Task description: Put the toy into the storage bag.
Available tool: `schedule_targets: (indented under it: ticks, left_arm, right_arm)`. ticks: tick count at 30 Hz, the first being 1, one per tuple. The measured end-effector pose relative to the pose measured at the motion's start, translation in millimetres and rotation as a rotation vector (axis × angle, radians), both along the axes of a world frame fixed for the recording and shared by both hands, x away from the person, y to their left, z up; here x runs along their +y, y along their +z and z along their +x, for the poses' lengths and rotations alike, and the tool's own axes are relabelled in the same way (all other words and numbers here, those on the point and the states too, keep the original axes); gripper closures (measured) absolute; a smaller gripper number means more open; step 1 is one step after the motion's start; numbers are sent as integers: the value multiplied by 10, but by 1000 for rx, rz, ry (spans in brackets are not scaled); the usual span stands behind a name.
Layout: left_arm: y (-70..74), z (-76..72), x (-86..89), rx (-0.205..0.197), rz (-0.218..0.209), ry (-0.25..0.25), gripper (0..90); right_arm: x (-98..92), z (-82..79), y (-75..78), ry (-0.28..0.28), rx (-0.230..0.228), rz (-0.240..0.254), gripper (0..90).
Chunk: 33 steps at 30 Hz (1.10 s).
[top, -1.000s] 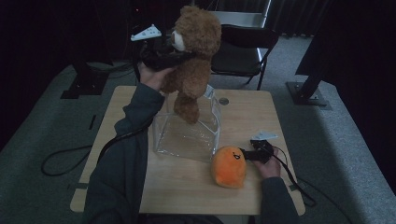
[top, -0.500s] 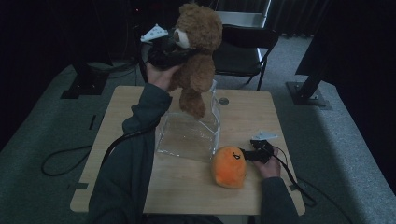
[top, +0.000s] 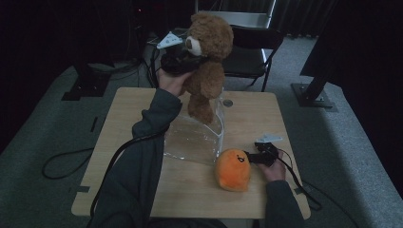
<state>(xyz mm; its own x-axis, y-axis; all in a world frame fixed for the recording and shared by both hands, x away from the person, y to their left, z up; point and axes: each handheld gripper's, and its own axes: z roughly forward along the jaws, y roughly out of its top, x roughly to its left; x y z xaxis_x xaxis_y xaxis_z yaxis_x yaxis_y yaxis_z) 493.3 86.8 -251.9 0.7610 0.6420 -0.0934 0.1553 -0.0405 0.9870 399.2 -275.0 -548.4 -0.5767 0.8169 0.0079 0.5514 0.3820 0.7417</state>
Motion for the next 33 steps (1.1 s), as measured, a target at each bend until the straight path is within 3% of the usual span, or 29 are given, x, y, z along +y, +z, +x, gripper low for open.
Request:
schedule_targets:
  ticks: [11,27,33]
  left_arm:
    - [-53,-5,-39,4,21,-11,480]
    - [-157,5,-164,55,20,-108,477]
    - [-169,-1,-114,63,33,-149,477]
  right_arm:
    - [0,-1,0,0,1,0,254]
    - [1,-1,0,1,0,1,254]
    - [1,-1,0,1,0,1,254]
